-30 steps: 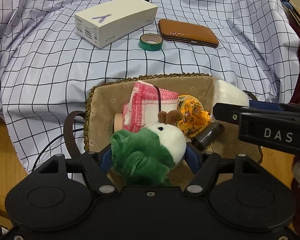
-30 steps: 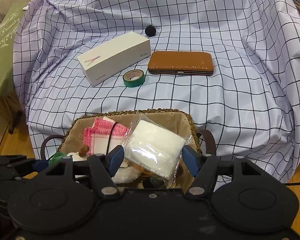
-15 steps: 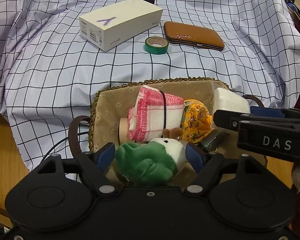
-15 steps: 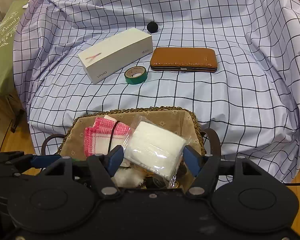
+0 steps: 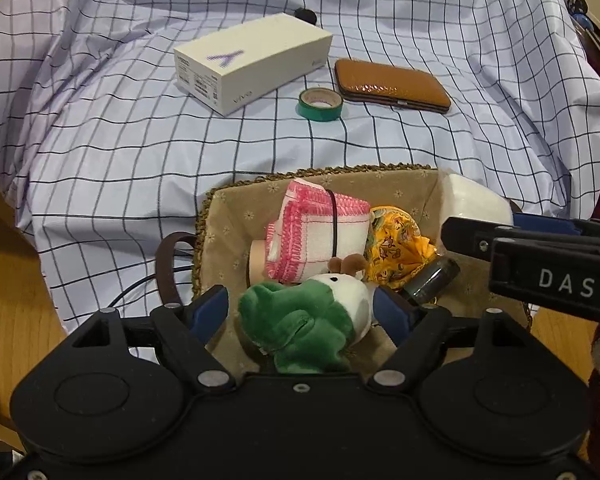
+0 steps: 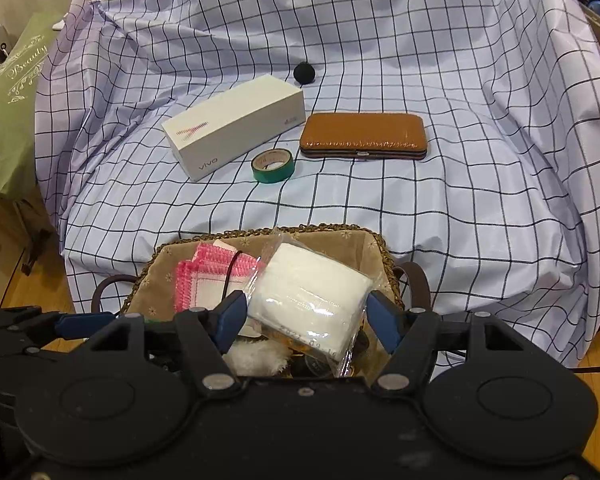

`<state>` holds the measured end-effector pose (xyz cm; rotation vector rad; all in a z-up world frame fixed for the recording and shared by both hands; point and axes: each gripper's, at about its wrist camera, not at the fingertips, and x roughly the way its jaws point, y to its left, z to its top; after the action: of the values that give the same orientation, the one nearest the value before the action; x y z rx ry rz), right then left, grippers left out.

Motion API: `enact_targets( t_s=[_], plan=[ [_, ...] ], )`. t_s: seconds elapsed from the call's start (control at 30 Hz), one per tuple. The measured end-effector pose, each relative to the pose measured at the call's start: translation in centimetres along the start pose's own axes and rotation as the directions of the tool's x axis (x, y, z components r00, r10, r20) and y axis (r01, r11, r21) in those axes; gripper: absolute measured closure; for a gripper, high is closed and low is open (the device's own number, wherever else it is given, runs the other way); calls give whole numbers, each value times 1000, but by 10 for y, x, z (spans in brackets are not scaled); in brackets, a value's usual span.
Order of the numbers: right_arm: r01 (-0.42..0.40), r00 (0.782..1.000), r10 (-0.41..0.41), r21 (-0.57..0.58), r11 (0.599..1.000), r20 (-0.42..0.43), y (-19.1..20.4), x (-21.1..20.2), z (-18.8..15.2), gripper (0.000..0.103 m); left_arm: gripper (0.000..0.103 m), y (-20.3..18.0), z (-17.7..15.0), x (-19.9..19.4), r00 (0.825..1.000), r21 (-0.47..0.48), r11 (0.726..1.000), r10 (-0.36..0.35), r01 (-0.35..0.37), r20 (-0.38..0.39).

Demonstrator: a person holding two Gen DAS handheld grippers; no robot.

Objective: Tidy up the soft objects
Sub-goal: 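Lower both grippers into the basket and open them to release the items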

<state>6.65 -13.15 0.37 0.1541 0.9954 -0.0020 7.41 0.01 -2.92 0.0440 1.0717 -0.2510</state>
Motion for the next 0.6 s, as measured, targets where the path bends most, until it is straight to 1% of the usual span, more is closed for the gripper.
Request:
enact_targets(
  t_s=[0.1,0.13,0.17,0.37,0.6],
  plan=[
    [3,1000,-3,0,1000,10,1,-5,-4,36,27,0,-4,-5,1000,-7,1000,21,-21,20],
    [1,1000,-1,-2,1000,14,1,-7,-6,34,27,-1,-5,-7,999,-10,1000,29,-29,26],
    [3,1000,-3,-5,1000,18,2,-8,-8,31,26,0,-6,-8,999,-15,999,34,-33,30],
    [13,999,-13,2,1000,46,3,-18,-18,31,26,0,-14,-16,997,-36,998,50,-48,54],
    [27,996,-28,16,1000,83,0,-38,-30,31,26,-6,-21,-26,992,-39,996,87,-83,93]
  ],
)
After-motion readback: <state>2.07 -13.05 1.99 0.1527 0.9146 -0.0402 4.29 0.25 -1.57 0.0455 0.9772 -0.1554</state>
